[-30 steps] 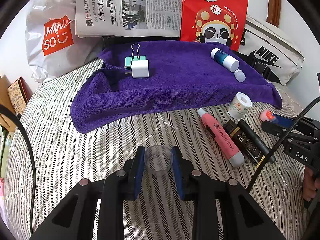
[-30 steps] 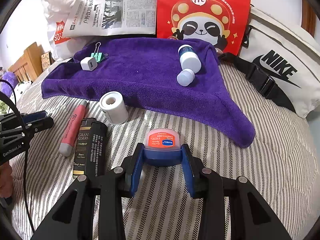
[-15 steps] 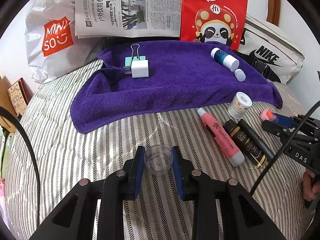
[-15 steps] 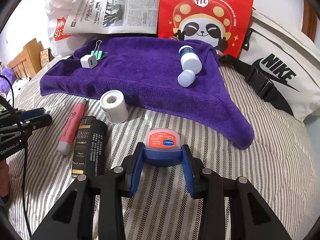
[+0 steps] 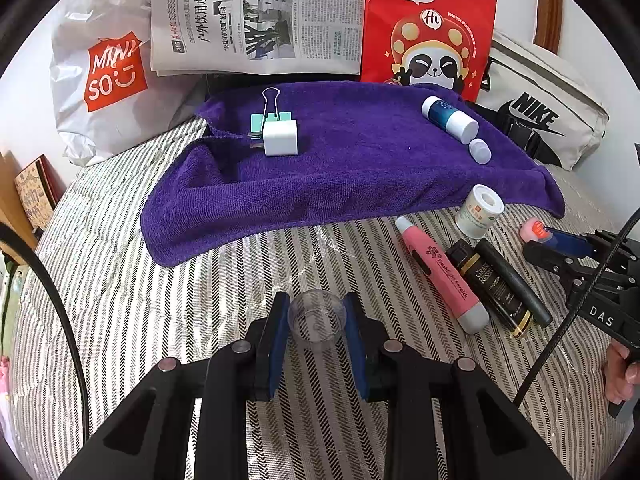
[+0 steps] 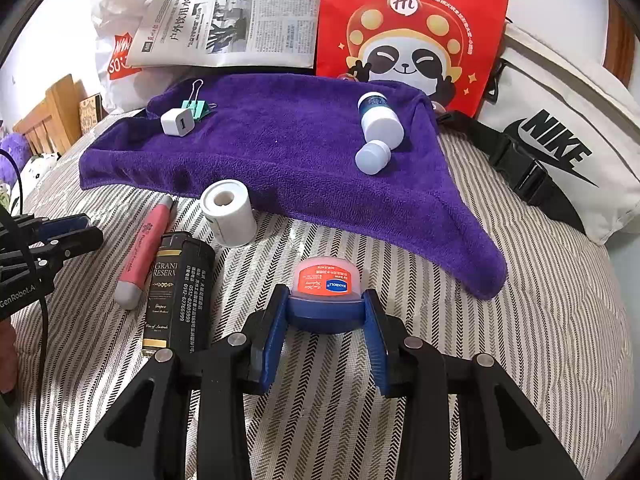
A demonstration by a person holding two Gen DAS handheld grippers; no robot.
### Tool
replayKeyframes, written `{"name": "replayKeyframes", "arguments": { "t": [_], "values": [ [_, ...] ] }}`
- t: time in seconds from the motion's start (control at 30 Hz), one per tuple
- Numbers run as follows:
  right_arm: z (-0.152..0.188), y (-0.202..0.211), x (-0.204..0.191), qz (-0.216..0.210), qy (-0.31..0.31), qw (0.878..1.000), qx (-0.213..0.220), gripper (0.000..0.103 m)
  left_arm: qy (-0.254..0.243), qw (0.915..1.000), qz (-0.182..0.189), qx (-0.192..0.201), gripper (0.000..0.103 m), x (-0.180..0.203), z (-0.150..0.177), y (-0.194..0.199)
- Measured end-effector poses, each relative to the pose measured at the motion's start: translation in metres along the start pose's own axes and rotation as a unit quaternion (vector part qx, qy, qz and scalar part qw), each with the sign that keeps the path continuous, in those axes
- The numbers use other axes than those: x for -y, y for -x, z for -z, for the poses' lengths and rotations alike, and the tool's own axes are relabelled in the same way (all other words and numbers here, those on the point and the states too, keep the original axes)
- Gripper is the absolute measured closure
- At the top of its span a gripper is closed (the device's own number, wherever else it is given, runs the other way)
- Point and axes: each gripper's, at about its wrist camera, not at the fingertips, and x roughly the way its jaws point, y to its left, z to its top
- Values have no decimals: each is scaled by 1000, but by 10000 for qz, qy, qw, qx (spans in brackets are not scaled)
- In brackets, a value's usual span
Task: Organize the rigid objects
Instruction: 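Carry the cup and Vaseline tin onto the purple towel and open both tools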
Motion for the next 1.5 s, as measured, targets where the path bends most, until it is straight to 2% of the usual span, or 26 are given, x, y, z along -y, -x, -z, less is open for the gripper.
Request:
{"name": "replayKeyframes", "arguments": {
  "t": [0.57,0.93,1.07,1.23,1.33,1.4,1.5],
  "values": [
    [1,0,0,-36,-45,10000,-7,67,-20,10000,-23,-9,77,1,0,0],
    [0,1,5,-228,-139,9996,-20,66,93,9998,-105,-120,78,2,-1,1],
    [-1,2,10,-433,-128,9989,-77,66,259,9996,47,-122,78,-6,-6,7],
    [-5,6,16,-716,-286,9969,-165,66,407,9991,65,-92,78,-15,-17,16],
    [-10,17,14,-814,-192,9965,-50,66,420,9991,43,-2,78,-19,-26,23],
    [-16,28,12,-850,-97,9963,80,66,340,9993,-173,44,78,-20,-34,26],
    [-29,40,15,-845,-88,9961,244,66,374,9992,-117,35,78,-25,-44,26]
  ]
}}
